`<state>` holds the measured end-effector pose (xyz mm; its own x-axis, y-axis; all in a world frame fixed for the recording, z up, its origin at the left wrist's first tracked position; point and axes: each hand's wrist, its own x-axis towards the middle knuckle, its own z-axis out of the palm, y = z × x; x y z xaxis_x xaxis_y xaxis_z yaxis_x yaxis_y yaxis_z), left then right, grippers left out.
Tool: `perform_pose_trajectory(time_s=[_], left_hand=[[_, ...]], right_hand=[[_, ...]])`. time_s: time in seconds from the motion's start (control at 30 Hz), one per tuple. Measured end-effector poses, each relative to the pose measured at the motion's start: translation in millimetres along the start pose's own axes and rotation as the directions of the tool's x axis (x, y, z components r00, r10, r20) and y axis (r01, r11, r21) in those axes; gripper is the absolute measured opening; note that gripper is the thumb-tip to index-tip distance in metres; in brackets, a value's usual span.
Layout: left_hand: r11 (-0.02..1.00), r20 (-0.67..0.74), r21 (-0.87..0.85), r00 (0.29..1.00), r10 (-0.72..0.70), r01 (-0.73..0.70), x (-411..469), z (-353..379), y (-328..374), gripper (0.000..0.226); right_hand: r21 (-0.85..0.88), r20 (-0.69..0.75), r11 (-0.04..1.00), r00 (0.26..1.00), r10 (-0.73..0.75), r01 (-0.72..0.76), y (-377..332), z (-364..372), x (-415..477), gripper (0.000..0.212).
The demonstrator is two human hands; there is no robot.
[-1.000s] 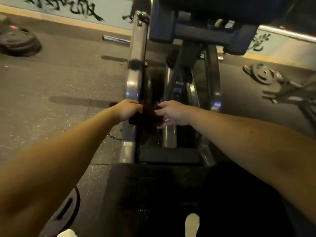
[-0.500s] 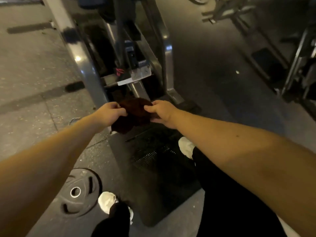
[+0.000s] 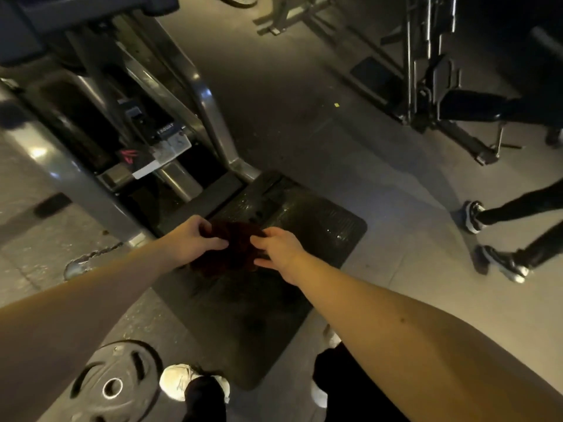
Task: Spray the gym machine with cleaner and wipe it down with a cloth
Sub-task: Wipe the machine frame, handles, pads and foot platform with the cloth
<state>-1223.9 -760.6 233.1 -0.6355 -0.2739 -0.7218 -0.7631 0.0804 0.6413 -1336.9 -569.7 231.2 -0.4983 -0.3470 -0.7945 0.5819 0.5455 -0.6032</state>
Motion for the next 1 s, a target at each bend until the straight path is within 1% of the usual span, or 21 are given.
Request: perform_pose_trajectory(time_s=[0.07, 0.1, 0.13, 0.2, 0.23, 0.3, 0.37, 0.47, 0.53, 0.63, 0.67, 0.7, 0.73, 0.8, 0.87, 0.93, 1.0], left_hand=[[1.0, 0.055, -0.011, 0.998, 0.004, -0.004, -9.7, 19.5, 17.9, 0.063], [1.0, 0.078, 0.027, 0.997, 0.011, -0.013, -15.4, 29.9, 28.5, 0.064], [0.997, 0.086, 0.078, 0.996, 0.02, -0.027, -19.6, 41.0, 38.8, 0.057], [0.985, 0.079, 0.169, 0.996, 0.028, -0.041, -27.7, 64.5, 59.9, 0.03], [0.975, 0.059, 0.218, 0.997, 0.04, -0.052, -32.4, 77.2, 70.1, 0.02], [0.96, 0.022, 0.277, 0.999, 0.031, -0.036, -40.8, 105.2, 88.3, 0.017], [0.959, -0.008, 0.282, 1.0, 0.006, -0.003, -50.3, 136.2, 106.3, 0.02], [0.959, -0.047, 0.282, 0.999, 0.012, 0.001, -59.9, 186.4, 133.8, 0.026], [0.955, -0.052, 0.296, 0.998, 0.024, -0.008, -67.3, 216.7, 150.0, 0.031], [0.955, -0.041, 0.295, 0.998, 0.043, -0.029, -79.0, 251.8, 179.4, 0.037], [0.949, -0.03, 0.309, 0.997, 0.072, -0.059, -82.9, 264.8, 193.5, 0.035], [0.94, -0.015, 0.329, 0.995, 0.099, -0.088, -87.4, 276.6, 208.2, 0.031], [0.928, 0.003, 0.352, 0.992, 0.127, -0.12, -91.1, 287.3, 222.5, 0.027], [0.9, 0.054, 0.392, 0.982, 0.182, -0.189, -97.4, 305.9, 248.9, 0.022], [0.849, 0.114, 0.454, 0.963, 0.245, -0.27, -103.6, 322.6, 271.9, 0.02], [0.772, 0.172, 0.545, 0.945, 0.278, -0.327, -110.2, 339.0, 293.8, 0.015], [0.664, 0.232, 0.646, 0.926, 0.299, -0.376, -117.9, 354.5, 311.6, 0.01]], right_hand=[[0.022, -0.007, 1.0, 1.0, -0.007, 0.007, 7.9, -24.8, -11.1, 0.03], [0.04, -0.013, 0.999, 1.0, -0.003, 0.003, 12.2, -37.7, -15.4, 0.032], [0.06, -0.017, 0.998, 1.0, 0.003, -0.002, 16.3, -51.3, -17.8, 0.033], [0.074, -0.031, 0.997, 1.0, 0.004, -0.002, 24.9, -81.3, -18.8, 0.032], [0.068, -0.029, 0.998, 1.0, -0.003, 0.005, 27.6, -97.6, -20.2, 0.031], [0.076, 0.0, 0.997, 1.0, -0.014, 0.014, 34.6, -133.0, -23.5, 0.031], [0.055, 0.04, 0.998, 0.999, -0.032, 0.03, 40.1, -169.1, -30.6, 0.028], [-0.057, 0.069, 0.994, 0.994, -0.087, 0.091, 47.4, -225.8, -43.5, 0.015], [-0.142, 0.073, 0.981, 0.989, -0.125, 0.134, 50.7, -264.6, -56.2, 0.017], [-0.321, 0.067, 0.931, 0.984, -0.162, 0.175, 47.4, -316.1, -77.4, 0.023], [-0.375, 0.07, 0.906, 0.981, -0.183, 0.196, 45.4, -334.5, -83.4, 0.022], [-0.429, 0.073, 0.878, 0.977, -0.201, 0.213, 43.6, -349.8, -87.5, 0.016], [-0.476, 0.073, 0.847, 0.97, -0.23, 0.236, 41.9, -362.1, -94.1, 0.01], [-0.521, 0.08, 0.813, 0.963, -0.259, 0.262, 39.3, -383.3, -105.2, 0.023], [-0.514, 0.094, 0.807, 0.954, -0.284, 0.291, 37.3, -401.0, -122.2, 0.033], [-0.477, 0.109, 0.819, 0.946, -0.306, 0.32, 35.3, -415.1, -144.7, 0.041], [-0.404, 0.107, 0.851, 0.941, -0.32, 0.335, 37.7, -424.4, -164.5, 0.048]])
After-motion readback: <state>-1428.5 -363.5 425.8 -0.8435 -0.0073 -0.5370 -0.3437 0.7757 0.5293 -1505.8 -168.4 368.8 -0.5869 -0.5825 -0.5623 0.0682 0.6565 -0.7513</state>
